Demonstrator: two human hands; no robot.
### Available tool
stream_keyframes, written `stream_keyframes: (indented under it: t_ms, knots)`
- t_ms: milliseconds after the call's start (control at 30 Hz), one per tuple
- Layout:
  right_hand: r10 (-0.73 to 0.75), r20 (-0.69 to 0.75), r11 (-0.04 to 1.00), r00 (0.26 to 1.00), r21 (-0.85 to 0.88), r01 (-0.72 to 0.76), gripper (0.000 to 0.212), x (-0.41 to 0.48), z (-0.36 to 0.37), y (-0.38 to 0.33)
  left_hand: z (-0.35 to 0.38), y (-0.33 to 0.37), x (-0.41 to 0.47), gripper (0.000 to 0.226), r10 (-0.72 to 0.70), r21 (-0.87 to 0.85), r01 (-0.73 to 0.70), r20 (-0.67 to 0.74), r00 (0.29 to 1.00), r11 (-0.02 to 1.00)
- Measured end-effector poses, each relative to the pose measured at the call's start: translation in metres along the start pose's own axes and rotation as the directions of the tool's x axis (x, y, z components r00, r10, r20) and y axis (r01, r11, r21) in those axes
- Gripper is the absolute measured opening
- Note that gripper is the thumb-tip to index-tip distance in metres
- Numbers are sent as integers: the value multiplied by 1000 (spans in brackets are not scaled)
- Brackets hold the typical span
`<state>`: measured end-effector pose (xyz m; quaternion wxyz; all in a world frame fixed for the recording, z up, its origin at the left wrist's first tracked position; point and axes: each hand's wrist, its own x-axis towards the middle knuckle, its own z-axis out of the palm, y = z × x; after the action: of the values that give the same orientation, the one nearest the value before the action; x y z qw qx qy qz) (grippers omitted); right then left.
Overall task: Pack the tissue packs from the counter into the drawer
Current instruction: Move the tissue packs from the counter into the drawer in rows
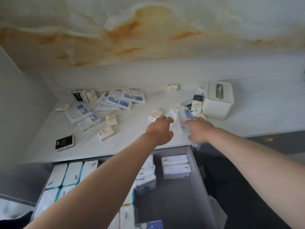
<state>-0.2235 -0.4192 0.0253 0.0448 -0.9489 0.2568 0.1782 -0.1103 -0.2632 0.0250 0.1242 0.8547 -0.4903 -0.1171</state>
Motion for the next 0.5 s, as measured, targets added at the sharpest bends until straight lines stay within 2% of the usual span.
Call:
stream_keyframes:
  t_ms: [67,167,233,300,367,433,500]
  knots:
    - [-30,41,999,999,-44,32,79,2,9,0,5,4,12,60,6,24,-8,83,997,1000]
    - [-151,-63,987,987,-65,147,82,3,16,-9,14,2,21,75,43,22,-46,147,988,999]
    - [-214,-137,973,967,-122,197,76,6,18,-18,21,-3,20,85,53,24,-59,181,982,998]
    - [-242,-180,966,954,-141,218,61,10,22,-26,27,-11,16,90,47,35,-55,199,979,998]
    - [-209,-195,978,958,-20,209,53,11,26,-30,29,-20,10,88,39,11,-42,169,985,999]
    - [-219,-183,966,958,100,240,55,9,30,-34,29,-28,3,81,52,-12,-51,113,992,999]
    - [-276,-193,950,942,92,297,55,7,32,-38,28,-33,-4,79,77,20,-79,84,994,997]
